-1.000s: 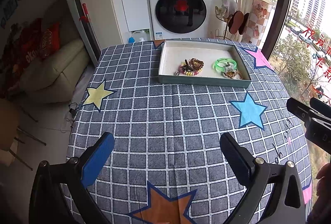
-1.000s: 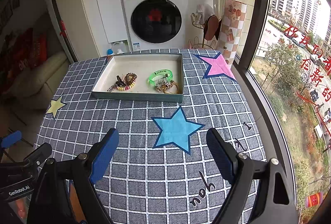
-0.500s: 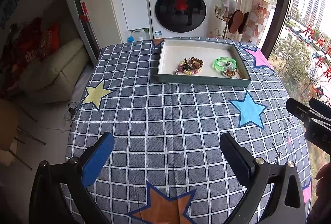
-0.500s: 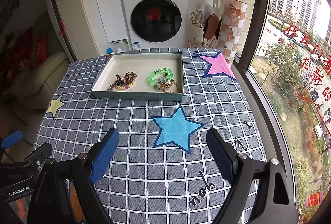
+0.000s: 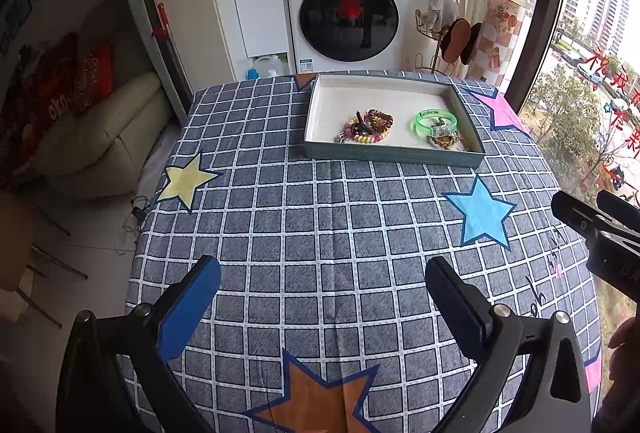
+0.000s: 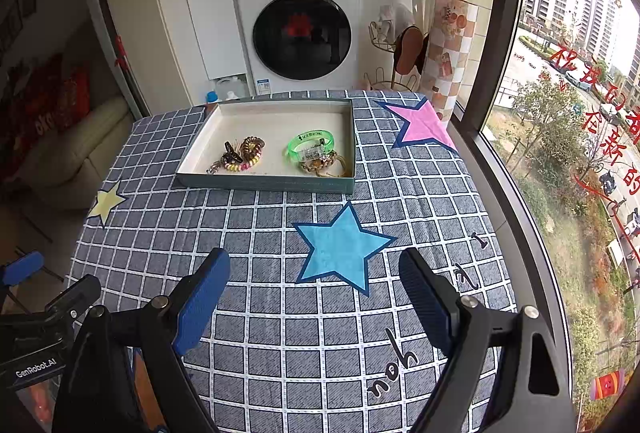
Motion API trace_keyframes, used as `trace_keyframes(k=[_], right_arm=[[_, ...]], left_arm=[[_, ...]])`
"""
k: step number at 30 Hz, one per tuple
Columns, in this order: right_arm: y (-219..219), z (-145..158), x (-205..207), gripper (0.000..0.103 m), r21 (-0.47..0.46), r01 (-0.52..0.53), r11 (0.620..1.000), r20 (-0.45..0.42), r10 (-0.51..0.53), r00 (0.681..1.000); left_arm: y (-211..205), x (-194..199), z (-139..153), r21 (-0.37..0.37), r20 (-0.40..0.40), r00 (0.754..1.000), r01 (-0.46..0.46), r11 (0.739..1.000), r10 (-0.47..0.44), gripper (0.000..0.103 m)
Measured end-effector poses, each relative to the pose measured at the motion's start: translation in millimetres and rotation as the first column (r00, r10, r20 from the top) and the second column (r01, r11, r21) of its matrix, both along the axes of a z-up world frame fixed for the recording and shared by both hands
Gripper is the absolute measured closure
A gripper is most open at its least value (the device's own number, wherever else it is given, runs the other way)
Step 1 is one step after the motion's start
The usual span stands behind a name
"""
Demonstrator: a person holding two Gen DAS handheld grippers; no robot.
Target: Organize jewelry
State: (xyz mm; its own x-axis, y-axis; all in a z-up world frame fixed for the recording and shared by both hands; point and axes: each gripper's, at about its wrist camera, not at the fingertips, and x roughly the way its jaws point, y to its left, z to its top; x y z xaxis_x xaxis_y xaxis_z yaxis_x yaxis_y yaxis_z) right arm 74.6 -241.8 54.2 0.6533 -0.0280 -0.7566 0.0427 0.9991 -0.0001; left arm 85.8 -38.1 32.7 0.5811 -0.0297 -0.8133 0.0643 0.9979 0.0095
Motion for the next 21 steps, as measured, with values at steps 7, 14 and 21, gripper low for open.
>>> trace_keyframes(k=[7,14,21], right_arm=[[0.9,-0.6,-0.6,0.015,0.0,-0.005,1.0,-0.004,0.005,1.0],[0.5,-0.3,0.7,0.015,0.002,-0.004,1.0,-0.007,0.004,1.0],[0.9,-1.7,-0.6,0.015,0.003,-0.007,1.0,-0.014,0.007,1.0]], left_arm=[[0.5,0.8,-1.4,-0.001,-0.009,1.0,-0.006,1.0,0.006,0.0],[2.0,3.2,-3.9,0.005,-0.018,1.0,-0.011,1.0,0.012,0.0],[3.2,4.0,-4.8,0.005,-0.024,1.0,-0.017,1.0,0.017,0.0]])
